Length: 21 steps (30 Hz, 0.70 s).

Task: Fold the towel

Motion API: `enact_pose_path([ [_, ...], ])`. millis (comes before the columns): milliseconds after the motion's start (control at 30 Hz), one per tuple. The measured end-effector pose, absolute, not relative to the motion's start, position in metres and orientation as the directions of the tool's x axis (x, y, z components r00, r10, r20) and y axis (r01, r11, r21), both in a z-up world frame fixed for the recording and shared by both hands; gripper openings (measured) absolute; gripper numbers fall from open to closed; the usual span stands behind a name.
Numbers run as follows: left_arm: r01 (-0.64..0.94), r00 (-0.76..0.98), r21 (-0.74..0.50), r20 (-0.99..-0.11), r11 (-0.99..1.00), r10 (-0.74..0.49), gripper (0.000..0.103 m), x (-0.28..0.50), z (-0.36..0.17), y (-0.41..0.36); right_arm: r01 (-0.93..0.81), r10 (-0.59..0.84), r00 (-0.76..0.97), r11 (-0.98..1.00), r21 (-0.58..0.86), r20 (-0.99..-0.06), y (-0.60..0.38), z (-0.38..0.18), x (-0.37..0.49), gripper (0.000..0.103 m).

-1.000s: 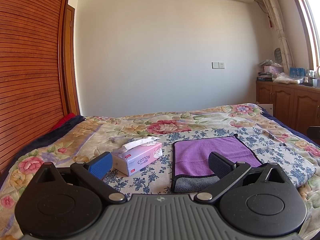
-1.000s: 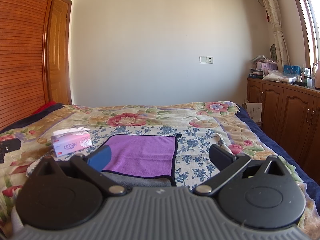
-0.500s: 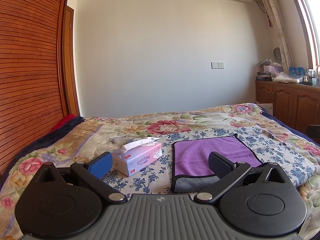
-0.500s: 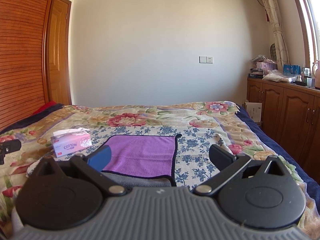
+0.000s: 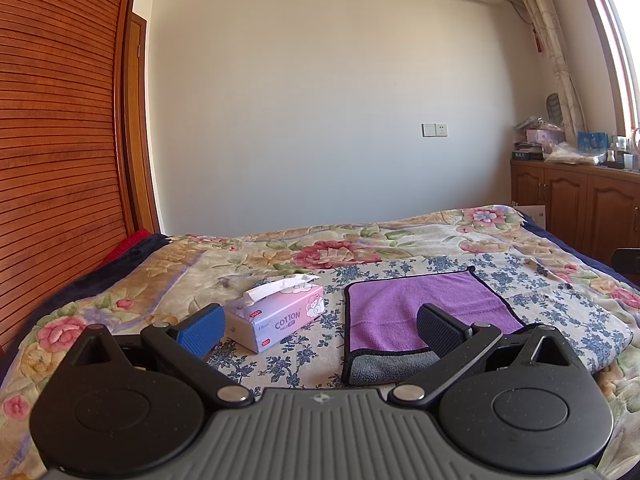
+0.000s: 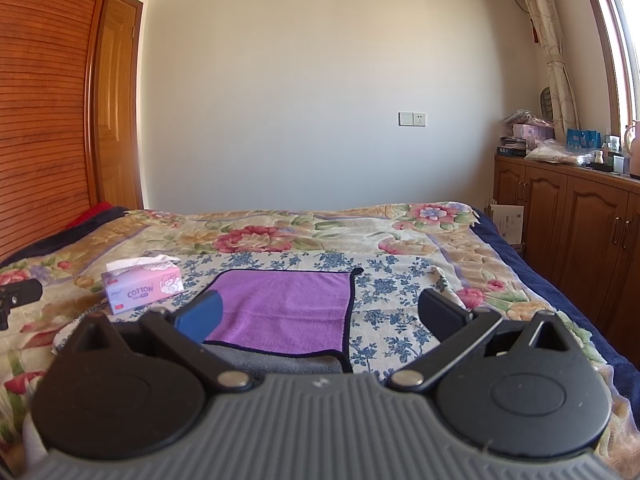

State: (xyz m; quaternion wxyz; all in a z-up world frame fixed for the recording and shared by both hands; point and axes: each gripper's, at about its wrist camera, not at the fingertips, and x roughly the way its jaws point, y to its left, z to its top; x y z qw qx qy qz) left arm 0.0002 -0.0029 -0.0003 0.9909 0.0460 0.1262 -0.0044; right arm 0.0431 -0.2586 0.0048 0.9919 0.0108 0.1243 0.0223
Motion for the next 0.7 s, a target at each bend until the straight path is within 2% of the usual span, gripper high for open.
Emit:
enact_pose_path([
  [700, 0.02, 0.968, 0.095, -0.25, 0.995, 0.004, 0.103, 0.0001, -0.0005, -0.0035, -0.042, 0.047, 0.968, 0.999, 0.027, -0.246, -0.2598, 0.0059, 0.0416, 0.103],
])
